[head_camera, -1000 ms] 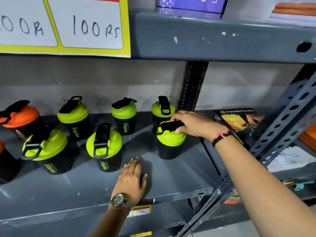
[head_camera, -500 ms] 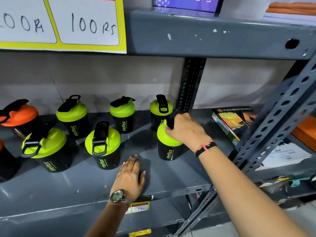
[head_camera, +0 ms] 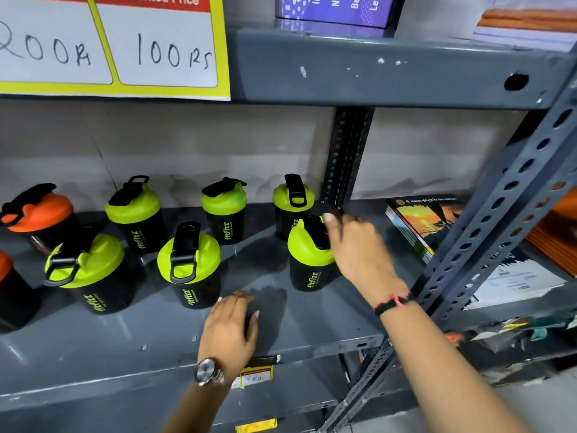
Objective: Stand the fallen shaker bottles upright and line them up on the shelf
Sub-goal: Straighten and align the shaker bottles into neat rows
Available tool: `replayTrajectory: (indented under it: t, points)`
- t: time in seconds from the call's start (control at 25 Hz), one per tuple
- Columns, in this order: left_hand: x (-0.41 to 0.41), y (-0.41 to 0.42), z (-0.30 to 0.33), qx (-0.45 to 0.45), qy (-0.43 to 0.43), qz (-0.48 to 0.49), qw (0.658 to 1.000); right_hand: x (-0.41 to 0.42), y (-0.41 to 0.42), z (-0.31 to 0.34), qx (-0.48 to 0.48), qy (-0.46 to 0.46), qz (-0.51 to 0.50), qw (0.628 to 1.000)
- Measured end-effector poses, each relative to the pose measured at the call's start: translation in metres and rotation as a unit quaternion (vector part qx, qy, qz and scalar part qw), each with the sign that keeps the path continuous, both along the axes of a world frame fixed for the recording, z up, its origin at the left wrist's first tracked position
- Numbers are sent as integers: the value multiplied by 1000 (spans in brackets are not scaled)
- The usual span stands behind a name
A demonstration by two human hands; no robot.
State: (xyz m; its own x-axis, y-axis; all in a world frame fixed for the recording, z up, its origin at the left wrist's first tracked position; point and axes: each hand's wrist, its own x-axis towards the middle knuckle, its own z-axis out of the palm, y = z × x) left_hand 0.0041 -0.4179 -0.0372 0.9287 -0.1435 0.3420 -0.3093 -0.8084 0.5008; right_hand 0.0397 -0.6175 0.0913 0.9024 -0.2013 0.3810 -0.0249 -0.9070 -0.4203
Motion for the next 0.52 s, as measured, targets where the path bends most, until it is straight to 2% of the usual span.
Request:
replayTrajectory:
  t: [0.08, 0.16, 0.24, 0.32, 0.44, 0.52]
  points:
    - [-10, 12, 1, -118, -29, 117, 986, -18, -10, -33, 128, -55, -29, 990]
    - [-11, 23, -1, -230, -22, 229, 946, -33, -8, -72, 261, 4, -19, 965]
    - [3, 30, 3, -314, 37, 296, 901, -31, 1, -98, 342, 72, 4, 937]
    - [23, 34, 9, -359, 91, 299, 880, -16, 10, -108, 359, 72, 20, 930]
    - [45, 33, 7, -399, 79, 245, 880, 4, 20, -113, 375, 43, 9, 926]
    - [49, 32, 4, -403, 74, 252, 877, 8, 24, -117, 365, 28, -21, 930]
